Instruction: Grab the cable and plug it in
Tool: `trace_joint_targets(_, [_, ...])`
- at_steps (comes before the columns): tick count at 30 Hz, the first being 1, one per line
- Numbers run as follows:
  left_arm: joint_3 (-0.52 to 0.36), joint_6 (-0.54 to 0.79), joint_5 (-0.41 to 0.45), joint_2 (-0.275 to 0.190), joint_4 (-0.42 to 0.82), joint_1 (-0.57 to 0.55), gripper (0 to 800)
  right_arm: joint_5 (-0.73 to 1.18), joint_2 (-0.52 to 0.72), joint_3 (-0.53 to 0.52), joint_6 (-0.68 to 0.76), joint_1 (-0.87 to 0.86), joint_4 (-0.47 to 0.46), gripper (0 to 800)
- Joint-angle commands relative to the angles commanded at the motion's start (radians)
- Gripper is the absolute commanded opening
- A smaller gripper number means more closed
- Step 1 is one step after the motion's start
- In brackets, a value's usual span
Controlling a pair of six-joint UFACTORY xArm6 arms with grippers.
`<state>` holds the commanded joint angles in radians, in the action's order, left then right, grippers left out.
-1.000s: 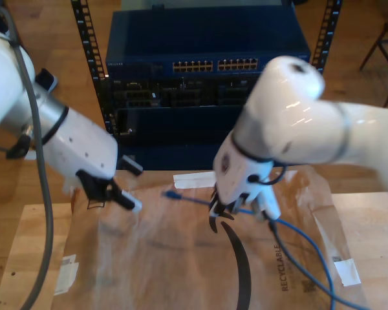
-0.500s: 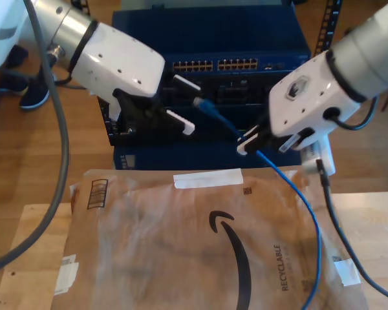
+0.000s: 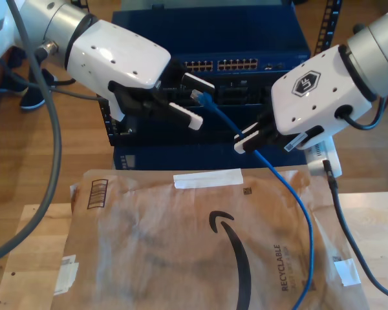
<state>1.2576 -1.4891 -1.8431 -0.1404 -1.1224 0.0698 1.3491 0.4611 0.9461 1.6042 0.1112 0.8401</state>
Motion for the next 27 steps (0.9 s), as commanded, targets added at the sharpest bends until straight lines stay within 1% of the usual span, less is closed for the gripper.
trace_joint_targets(2, [-0.002,-0.002,0.002,0.002,0.0,0.0,669,0.0,0.002,0.0,-0.002,0.0,0.0,7])
trace_joint_targets(3, [-0.002,-0.002,0.003,0.003,0.0,0.0,630,0.0,0.008,0.0,-0.002,0.0,0.0,7])
trace_joint_targets(5, [-0.008,-0.009,0.003,0.003,0.0,0.0,611,0.0,0.009,0.0,-0.002,0.0,0.0,8])
trace_joint_targets(9, [-0.012,-0.031,0.005,0.009,-0.002,0.048,467,-0.002,0.009,0.0,-0.002,-0.002,0.0,10])
trace_joint_targets(11, [-0.012,-0.037,0.005,0.012,-0.002,0.057,403,-0.002,0.009,0.0,-0.002,-0.002,0.0,10])
trace_joint_targets(12, [-0.012,-0.049,0.005,0.012,-0.002,0.064,385,-0.002,0.009,0.0,-0.002,-0.002,0.0,10])
trace_joint_targets(17, [-0.014,-0.064,0.003,0.017,-0.011,0.071,386,-0.002,0.005,-0.002,-0.002,-0.002,0.0,10])
trace_joint_targets(21, [-0.014,-0.061,0.0,0.017,-0.064,0.072,385,-0.002,0.002,-0.003,-0.002,-0.002,0.0,11])
trace_joint_targets(27, [-0.021,-0.061,0.0,0.017,-0.066,0.074,372,-0.003,0.002,-0.002,-0.002,-0.002,0.002,11])
